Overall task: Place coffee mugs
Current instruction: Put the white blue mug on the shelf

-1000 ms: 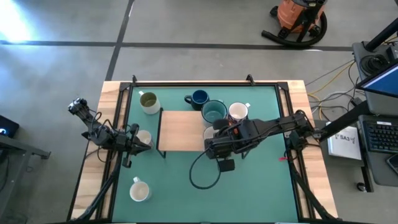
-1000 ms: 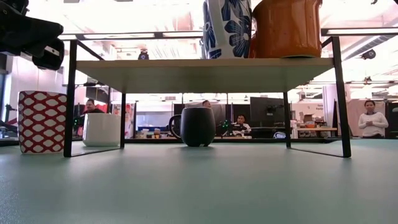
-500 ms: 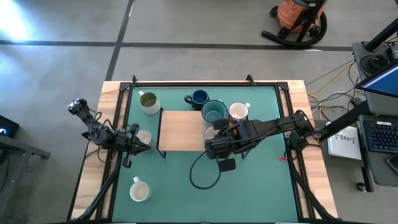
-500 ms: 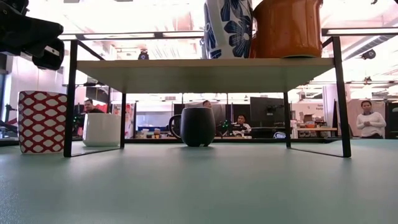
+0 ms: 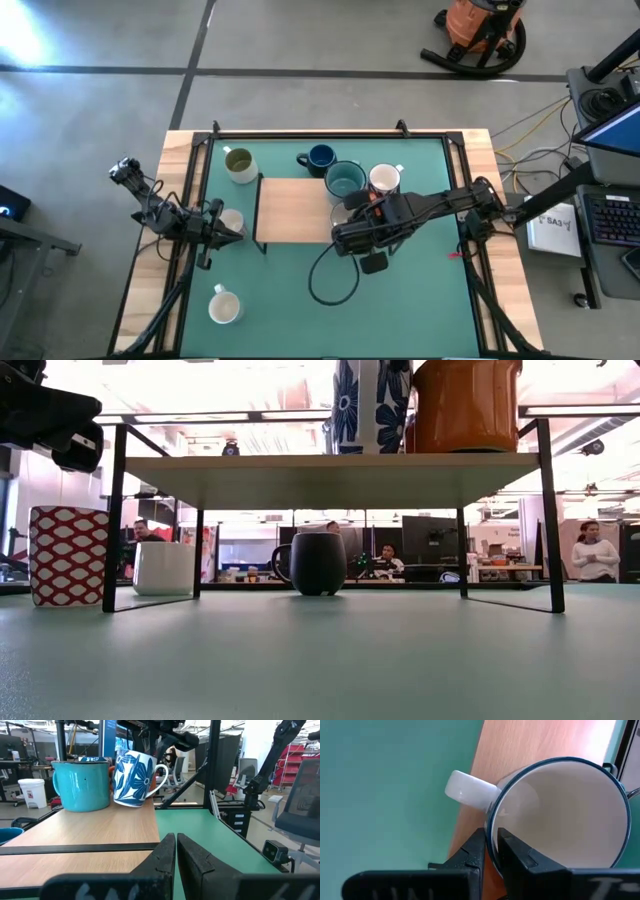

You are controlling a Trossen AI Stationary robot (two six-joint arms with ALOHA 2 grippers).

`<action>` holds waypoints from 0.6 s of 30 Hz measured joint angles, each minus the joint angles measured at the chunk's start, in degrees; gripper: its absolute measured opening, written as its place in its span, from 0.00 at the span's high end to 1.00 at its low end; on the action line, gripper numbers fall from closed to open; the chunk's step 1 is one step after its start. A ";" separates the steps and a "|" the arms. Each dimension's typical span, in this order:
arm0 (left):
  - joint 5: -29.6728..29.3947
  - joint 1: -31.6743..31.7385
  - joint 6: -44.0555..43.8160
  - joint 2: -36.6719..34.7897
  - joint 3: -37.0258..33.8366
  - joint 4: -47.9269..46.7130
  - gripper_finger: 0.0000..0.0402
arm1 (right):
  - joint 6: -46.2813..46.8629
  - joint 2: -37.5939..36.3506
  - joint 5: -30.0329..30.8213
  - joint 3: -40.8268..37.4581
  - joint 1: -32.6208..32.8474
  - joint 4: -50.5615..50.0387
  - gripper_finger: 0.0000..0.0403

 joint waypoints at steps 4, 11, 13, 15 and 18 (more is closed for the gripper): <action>-0.02 0.00 -0.02 0.00 0.00 -0.01 1.00 | -0.74 -0.01 -0.34 1.21 0.00 -0.30 0.92; 0.00 0.00 -0.01 0.00 0.00 0.00 1.00 | -1.25 -0.13 -1.78 3.07 0.00 -0.67 0.92; -0.01 0.00 0.00 -0.01 0.00 -0.01 1.00 | -1.28 -0.15 -1.78 3.08 0.02 -0.69 0.92; -0.01 0.00 0.00 0.00 0.00 0.01 1.00 | -1.28 -0.15 -1.72 3.08 0.02 -0.65 0.92; -0.02 -0.02 0.00 0.00 0.00 -0.01 1.00 | -1.50 -0.15 -1.44 3.08 0.00 -0.65 0.92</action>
